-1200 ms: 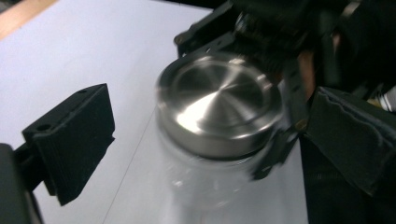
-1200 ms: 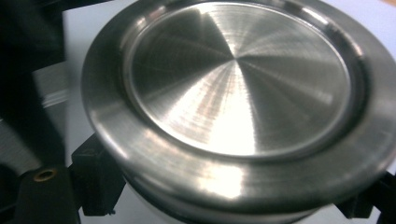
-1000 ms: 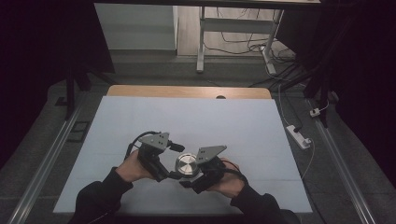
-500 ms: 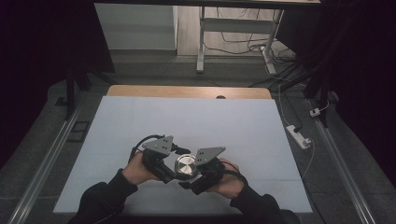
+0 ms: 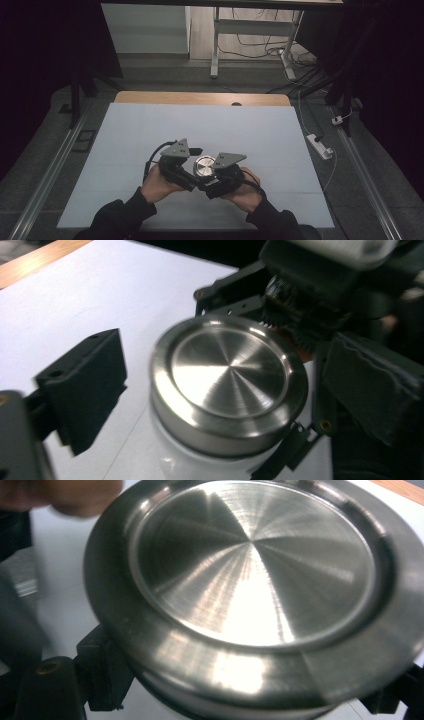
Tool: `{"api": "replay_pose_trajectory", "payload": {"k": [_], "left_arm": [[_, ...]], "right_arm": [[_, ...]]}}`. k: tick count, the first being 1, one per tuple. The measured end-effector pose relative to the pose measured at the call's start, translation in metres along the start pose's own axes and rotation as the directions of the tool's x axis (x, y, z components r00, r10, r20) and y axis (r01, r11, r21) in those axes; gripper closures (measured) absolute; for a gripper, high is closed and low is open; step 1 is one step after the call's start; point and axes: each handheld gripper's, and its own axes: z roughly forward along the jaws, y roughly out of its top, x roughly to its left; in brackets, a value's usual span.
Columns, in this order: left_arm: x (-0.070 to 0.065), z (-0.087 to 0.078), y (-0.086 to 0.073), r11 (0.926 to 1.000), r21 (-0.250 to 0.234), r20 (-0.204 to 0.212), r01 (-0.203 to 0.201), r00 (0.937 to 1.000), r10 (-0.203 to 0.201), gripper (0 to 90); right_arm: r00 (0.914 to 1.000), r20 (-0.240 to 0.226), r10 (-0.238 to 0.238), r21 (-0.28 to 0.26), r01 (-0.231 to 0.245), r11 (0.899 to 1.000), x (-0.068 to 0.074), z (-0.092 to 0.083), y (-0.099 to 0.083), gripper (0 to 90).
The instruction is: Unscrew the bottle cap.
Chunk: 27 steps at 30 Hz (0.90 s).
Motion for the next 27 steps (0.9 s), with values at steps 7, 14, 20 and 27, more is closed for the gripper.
{"api": "replay_pose_trajectory", "payload": {"k": [7,14,20,27], "left_arm": [[0.017,-0.023,-0.008,0.9945,0.029,0.175,-0.1,0.9802,0.094,5.3],[0.009,-0.014,-0.01,0.9781,0.07,0.289,-0.196,0.9426,0.168,8.6],[0.0,-0.007,-0.01,0.9603,0.087,0.278,-0.265,0.9321,0.232,18.5],[-0.005,-0.002,-0.005,0.9812,0.082,0.12,-0.175,0.9791,0.164,20.3]], "right_arm": [[0.9882,-0.15,-0.031,-0.014,0.03,0.999,0.002,0.001,0.0,14.8],[0.9642,-0.246,-0.1,-0.003,0.103,0.995,0.014,0.003,0.001,14.8],[0.9546,-0.265,-0.136,-0.008,0.139,0.99,0.017,0.003,0.001,14.8],[0.9787,-0.189,-0.08,-0.009,0.079,0.997,0.011,0.002,0.002,14.8]]}}
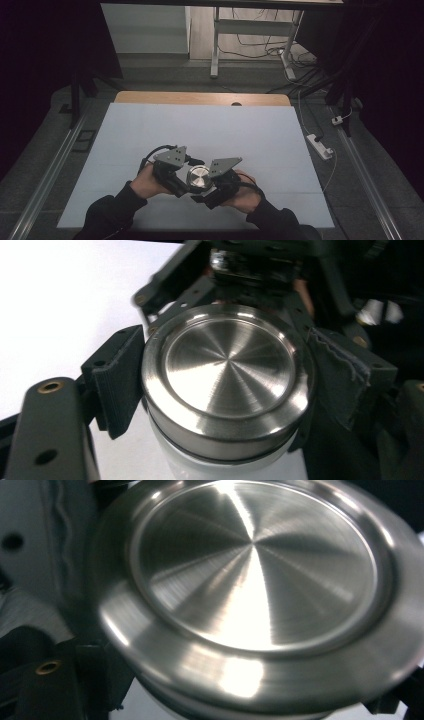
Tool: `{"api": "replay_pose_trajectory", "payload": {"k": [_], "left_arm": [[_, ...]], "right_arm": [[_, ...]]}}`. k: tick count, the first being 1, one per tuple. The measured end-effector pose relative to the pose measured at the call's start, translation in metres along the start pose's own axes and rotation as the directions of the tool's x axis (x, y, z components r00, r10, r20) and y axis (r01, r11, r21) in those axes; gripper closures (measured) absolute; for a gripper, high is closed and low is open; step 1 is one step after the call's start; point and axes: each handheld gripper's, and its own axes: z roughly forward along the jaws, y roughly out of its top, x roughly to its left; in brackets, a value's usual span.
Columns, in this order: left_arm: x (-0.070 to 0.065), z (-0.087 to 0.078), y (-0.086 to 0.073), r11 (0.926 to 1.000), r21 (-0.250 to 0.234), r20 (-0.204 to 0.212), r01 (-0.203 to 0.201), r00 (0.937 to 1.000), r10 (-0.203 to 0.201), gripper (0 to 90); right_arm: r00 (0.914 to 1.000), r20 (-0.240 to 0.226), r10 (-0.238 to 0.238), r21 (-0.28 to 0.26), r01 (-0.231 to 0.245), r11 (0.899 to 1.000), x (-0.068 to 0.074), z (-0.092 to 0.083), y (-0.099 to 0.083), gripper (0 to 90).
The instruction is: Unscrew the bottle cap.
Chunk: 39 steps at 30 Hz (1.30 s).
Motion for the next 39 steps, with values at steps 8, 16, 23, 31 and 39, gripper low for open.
{"api": "replay_pose_trajectory", "payload": {"k": [8,16,23,31,39], "left_arm": [[-0.013,0.021,0.01,0.9907,-0.05,-0.313,0.126,0.9401,-0.136,20.1],[0.001,0.001,0.01,0.9823,-0.123,-0.19,0.141,0.9682,-0.163,2.7],[0.011,-0.017,-0.002,0.9986,-0.03,0.006,0.043,0.9991,-0.043,5.6],[0.005,-0.012,-0.002,0.9991,-0.003,0.128,-0.042,0.9909,0.042,12.9],[-0.004,-0.006,0.004,0.9989,0.012,0.013,-0.046,0.9989,0.046,20.5]], "right_arm": [[0.9709,0.218,0.098,-0.033,-0.093,0.995,-0.011,-0.003,-0.003,14.8],[0.9714,0.202,0.125,-0.064,-0.114,0.991,-0.013,-0.007,-0.003,14.8],[0.9959,0.05,0.076,-0.061,-0.073,0.995,-0.011,-0.006,-0.003,14.8],[0.9988,-0.047,-0.014,-0.034,0.013,0.999,0.001,-0.001,0.0,14.8],[0.9994,-0.027,-0.021,-0.032,0.02,0.999,0.001,-0.002,0.001,14.8]]}}
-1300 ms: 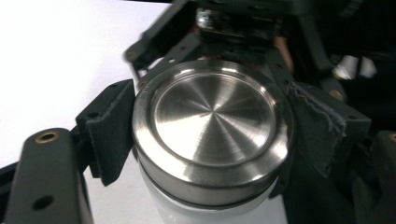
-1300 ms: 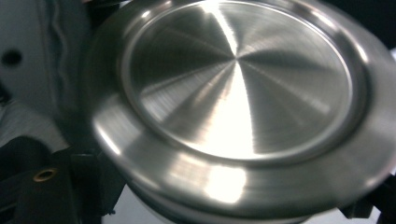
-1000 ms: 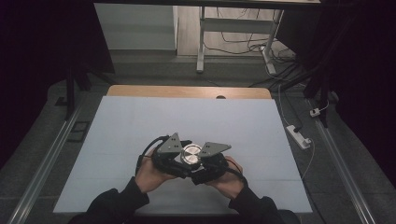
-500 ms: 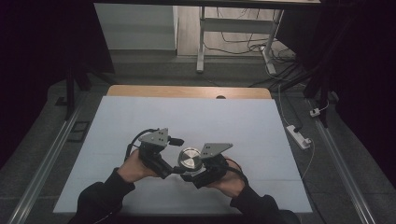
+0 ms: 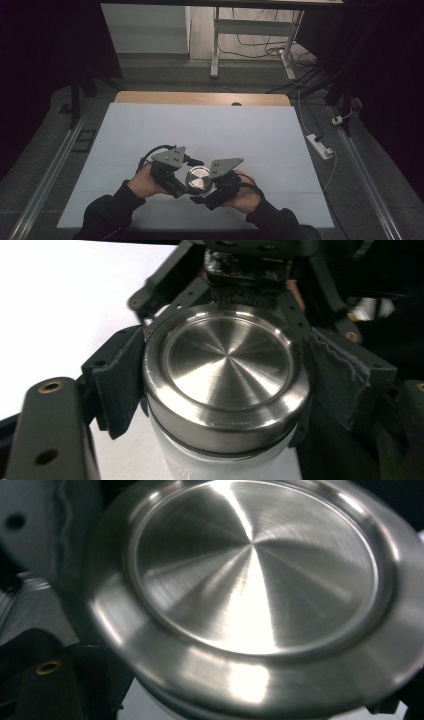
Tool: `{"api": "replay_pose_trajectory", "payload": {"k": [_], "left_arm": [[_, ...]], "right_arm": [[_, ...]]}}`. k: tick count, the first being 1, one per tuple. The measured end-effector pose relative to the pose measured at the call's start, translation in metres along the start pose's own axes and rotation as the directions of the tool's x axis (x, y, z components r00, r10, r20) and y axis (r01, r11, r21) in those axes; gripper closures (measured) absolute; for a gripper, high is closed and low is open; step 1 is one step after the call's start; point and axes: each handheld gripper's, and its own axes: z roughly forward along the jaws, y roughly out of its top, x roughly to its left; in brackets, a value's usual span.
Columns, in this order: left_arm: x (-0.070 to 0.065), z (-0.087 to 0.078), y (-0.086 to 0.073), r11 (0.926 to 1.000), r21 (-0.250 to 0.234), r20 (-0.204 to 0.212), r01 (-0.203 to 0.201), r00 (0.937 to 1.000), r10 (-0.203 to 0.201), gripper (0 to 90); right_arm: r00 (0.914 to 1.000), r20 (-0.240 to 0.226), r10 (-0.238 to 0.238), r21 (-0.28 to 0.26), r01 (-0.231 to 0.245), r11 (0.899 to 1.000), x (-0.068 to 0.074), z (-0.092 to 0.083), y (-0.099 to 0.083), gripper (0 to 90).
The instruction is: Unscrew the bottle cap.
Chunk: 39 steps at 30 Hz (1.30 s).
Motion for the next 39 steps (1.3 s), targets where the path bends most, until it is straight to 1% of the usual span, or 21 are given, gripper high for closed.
{"api": "replay_pose_trajectory", "payload": {"k": [2,4,5,6,7,8,10,11,13,15,17,18,19,20,22,25,29,30,32,37,39], "left_arm": [[-0.002,0.004,0.003,0.9995,0.008,-0.073,0.03,0.9969,-0.029,20.6],[-0.005,0.01,0.006,0.9985,0.006,-0.148,0.055,0.9875,-0.054,20.6],[-0.007,0.014,0.007,0.9973,0.006,-0.207,0.073,0.9758,-0.07,20.6],[-0.009,0.017,0.008,0.9961,-0.001,-0.242,0.088,0.9665,-0.086,20.6],[-0.012,0.021,0.01,0.9941,-0.009,-0.291,0.108,0.9508,-0.106,20.5],[-0.013,0.024,0.011,0.9927,-0.014,-0.322,0.12,0.9393,-0.118,20.5],[-0.014,0.028,0.012,0.9897,-0.026,-0.341,0.14,0.9296,-0.141,20.3],[-0.013,0.027,0.012,0.9887,-0.038,-0.326,0.145,0.9336,-0.149,19.7],[-0.007,0.022,0.011,0.9819,-0.088,-0.249,0.168,0.9507,-0.185,12.9],[-0.003,0.013,0.011,0.9758,-0.129,-0.203,0.177,0.9585,-0.2,6.0],[-0.001,0.004,0.011,0.9779,-0.136,-0.174,0.159,0.9679,-0.181,3.5],[0.0,-0.002,0.011,0.9819,-0.13,-0.152,0.137,0.9759,-0.157,3.6],[0.0,-0.002,0.011,0.9819,-0.13,-0.152,0.137,0.9759,-0.157,4.4],[0.0,-0.009,0.01,0.992,-0.09,-0.11,0.089,0.989,-0.099,5.1],[0.001,-0.012,0.008,0.9989,-0.021,-0.064,0.043,0.997,-0.044,6.1],[0.0,-0.012,0.005,0.9995,0.031,-0.023,0.003,0.9997,-0.002,6.8],[0.0,-0.008,0.004,0.9992,0.041,0.015,-0.006,0.9999,0.006,11.7],[0.001,-0.006,0.003,0.999,0.043,0.04,-0.012,0.9992,0.011,13.7],[0.001,-0.004,0.002,0.9988,0.044,0.054,-0.023,0.9983,0.02,18.2],[0.0,-0.004,0.0,0.9995,0.022,0.042,-0.022,0.9989,0.021,20.4],[-0.001,-0.002,0.002,0.9999,0.016,-0.009,0.0,1.0,0.001,20.5]], "right_arm": [[0.999,0.037,0.025,-0.004,-0.024,1.0,-0.003,-0.001,-0.001,14.8],[0.9946,0.088,0.055,-0.005,-0.055,0.998,-0.007,-0.001,-0.002,14.8],[0.9922,0.106,0.067,-0.006,-0.066,0.998,-0.009,-0.001,-0.002,14.8],[0.9863,0.138,0.091,-0.009,-0.091,0.996,-0.011,-0.002,-0.003,14.8],[0.9819,0.161,0.1,-0.01,-0.1,0.995,-0.012,-0.002,-0.003,14.8],[0.9744,0.198,0.107,-0.011,-0.107,0.994,-0.013,-0.002,-0.004,14.8],[0.9645,0.234,0.123,-0.014,-0.123,0.992,-0.014,-0.002,-0.004,14.8],[0.9626,0.238,0.13,-0.019,-0.129,0.991,-0.015,-0.003,-0.005,14.8],[0.9628,0.235,0.134,-0.031,-0.13,0.991,-0.014,-0.004,-0.005,14.8],[0.9665,0.22,0.132,-0.041,-0.126,0.991,-0.013,-0.005,-0.003,14.8],[0.9729,0.192,0.129,-0.051,-0.122,0.991,-0.014,-0.006,-0.003,14.8],[0.9754,0.18,0.127,-0.05,-0.12,0.992,-0.014,-0.007,-0.003,14.8],[0.9754,0.18,0.127,-0.05,-0.12,0.992,-0.014,-0.007,-0.003,14.8],[0.9843,0.13,0.119,-0.044,-0.114,0.993,-0.014,-0.007,-0.003,14.8],[0.9908,0.086,0.104,-0.038,-0.101,0.994,-0.013,-0.006,-0.003,14.8],[0.9968,0.041,0.069,-0.025,-0.068,0.997,-0.008,-0.003,-0.001,14.8],[0.9998,0.0,0.021,-0.008,-0.021,1.0,-0.001,0.001,0.001,14.8],[0.9999,-0.005,0.014,-0.003,-0.014,1.0,0.001,0.001,0.001,14.8],[0.9998,-0.016,0.008,-0.003,-0.008,1.0,0.002,0.002,0.001,14.8],[0.9999,-0.015,-0.001,-0.002,0.001,1.0,0.002,0.002,0.0,14.8],[0.9999,0.006,0.013,-0.01,-0.013,1.0,0.0,0.001,0.0,14.8]]}}
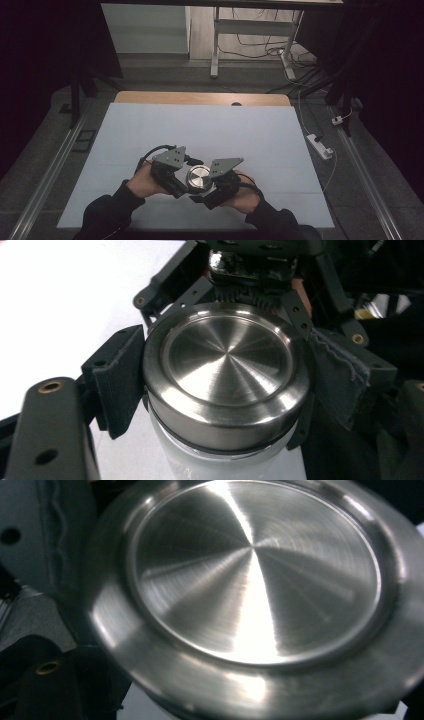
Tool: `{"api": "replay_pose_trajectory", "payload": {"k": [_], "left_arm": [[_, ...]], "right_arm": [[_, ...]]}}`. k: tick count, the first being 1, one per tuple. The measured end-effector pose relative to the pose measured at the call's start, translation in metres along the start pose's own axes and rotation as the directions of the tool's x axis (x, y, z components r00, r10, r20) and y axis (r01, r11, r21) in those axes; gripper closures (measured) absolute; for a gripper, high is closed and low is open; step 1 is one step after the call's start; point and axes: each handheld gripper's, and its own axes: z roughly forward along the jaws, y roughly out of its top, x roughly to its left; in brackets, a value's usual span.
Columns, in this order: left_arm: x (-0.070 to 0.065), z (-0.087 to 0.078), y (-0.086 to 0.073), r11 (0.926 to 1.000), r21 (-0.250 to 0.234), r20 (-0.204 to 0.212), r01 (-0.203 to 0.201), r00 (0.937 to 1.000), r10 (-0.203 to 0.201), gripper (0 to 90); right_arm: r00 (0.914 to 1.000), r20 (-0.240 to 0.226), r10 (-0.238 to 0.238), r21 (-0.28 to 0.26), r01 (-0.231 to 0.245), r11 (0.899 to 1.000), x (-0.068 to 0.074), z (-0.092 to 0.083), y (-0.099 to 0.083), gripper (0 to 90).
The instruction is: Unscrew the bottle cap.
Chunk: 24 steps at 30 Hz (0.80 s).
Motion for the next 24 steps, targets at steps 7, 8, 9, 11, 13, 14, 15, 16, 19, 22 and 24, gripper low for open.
{"api": "replay_pose_trajectory", "payload": {"k": [7,8,9,11,13,14,15,16,19,22,24], "left_arm": [[-0.013,0.017,0.014,0.995,0.011,-0.26,0.1,0.9609,-0.093,20.6],[-0.015,0.02,0.015,0.9937,0.006,-0.295,0.112,0.9497,-0.105,20.5],[-0.018,0.022,0.017,0.9929,0.004,-0.322,0.119,0.9402,-0.112,20.5],[-0.019,0.025,0.018,0.9914,0.002,-0.347,0.131,0.9297,-0.122,20.3],[-0.017,0.024,0.018,0.9905,-0.005,-0.33,0.138,0.9347,-0.132,18.7],[-0.015,0.021,0.018,0.989,-0.02,-0.294,0.146,0.9447,-0.146,17.4],[-0.012,0.018,0.017,0.9872,-0.035,-0.246,0.156,0.9561,-0.16,13.4],[-0.01,0.014,0.016,0.9843,-0.063,-0.216,0.165,0.9606,-0.175,10.2],[-0.004,0.001,0.015,0.9865,-0.082,-0.132,0.142,0.9796,-0.152,10.2],[0.001,-0.009,0.011,0.9939,-0.047,-0.083,0.1,0.9911,-0.104,9.7],[0.003,-0.013,0.006,0.9976,-0.031,-0.063,0.061,0.996,-0.063,9.6]], "right_arm": [[0.9889,0.121,0.086,-0.018,-0.084,0.996,-0.011,-0.004,-0.002,14.8],[0.9849,0.144,0.096,-0.02,-0.094,0.995,-0.012,-0.005,-0.003,14.8],[0.981,0.165,0.102,-0.024,-0.1,0.995,-0.013,-0.006,-0.003,14.8],[0.9756,0.19,0.11,-0.026,-0.108,0.994,-0.014,-0.006,-0.003,14.8],[0.9723,0.204,0.115,-0.029,-0.111,0.993,-0.014,-0.006,-0.003,14.8],[0.9724,0.204,0.113,-0.03,-0.109,0.994,-0.013,-0.007,-0.003,14.8],[0.9726,0.204,0.111,-0.032,-0.107,0.994,-0.013,-0.007,-0.003,14.8],[0.973,0.201,0.113,-0.038,-0.107,0.994,-0.013,-0.008,-0.003,14.8],[0.978,0.173,0.116,-0.053,-0.109,0.993,-0.014,-0.01,-0.002,14.8],[0.9868,0.124,0.104,-0.06,-0.097,0.993,-0.014,-0.012,-0.002,14.8],[0.9917,0.089,0.093,-0.059,-0.088,0.994,-0.013,-0.011,-0.001,14.8]]}}
